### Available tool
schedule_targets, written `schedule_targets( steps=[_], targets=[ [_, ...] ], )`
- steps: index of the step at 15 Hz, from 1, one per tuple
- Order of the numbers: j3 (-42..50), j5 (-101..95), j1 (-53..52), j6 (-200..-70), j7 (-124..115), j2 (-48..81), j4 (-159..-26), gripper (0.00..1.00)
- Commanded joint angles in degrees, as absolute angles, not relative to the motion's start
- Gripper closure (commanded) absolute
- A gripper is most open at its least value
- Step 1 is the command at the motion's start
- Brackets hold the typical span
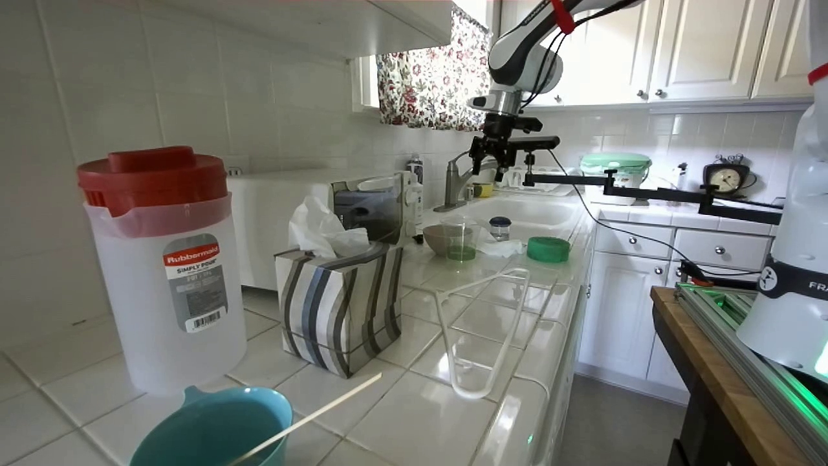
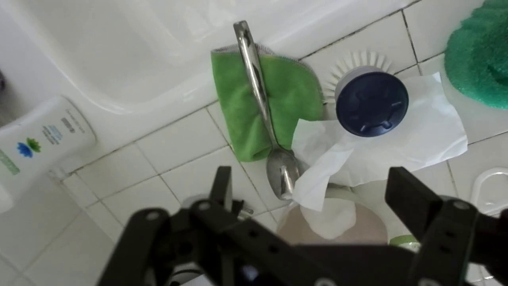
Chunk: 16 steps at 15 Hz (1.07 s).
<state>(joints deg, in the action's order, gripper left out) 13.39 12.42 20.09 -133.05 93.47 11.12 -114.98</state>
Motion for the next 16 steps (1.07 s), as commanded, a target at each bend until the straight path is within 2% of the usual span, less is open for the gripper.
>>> schedule_targets(
  steps=[1,16],
  targets=[
    [12.3,16.4,22.2,-133.7,101.4,11.8,-114.5,0.0],
    [10.7,18.0,25.1,-132.7,104.2,19.6,-109.7,0.0]
  ],
)
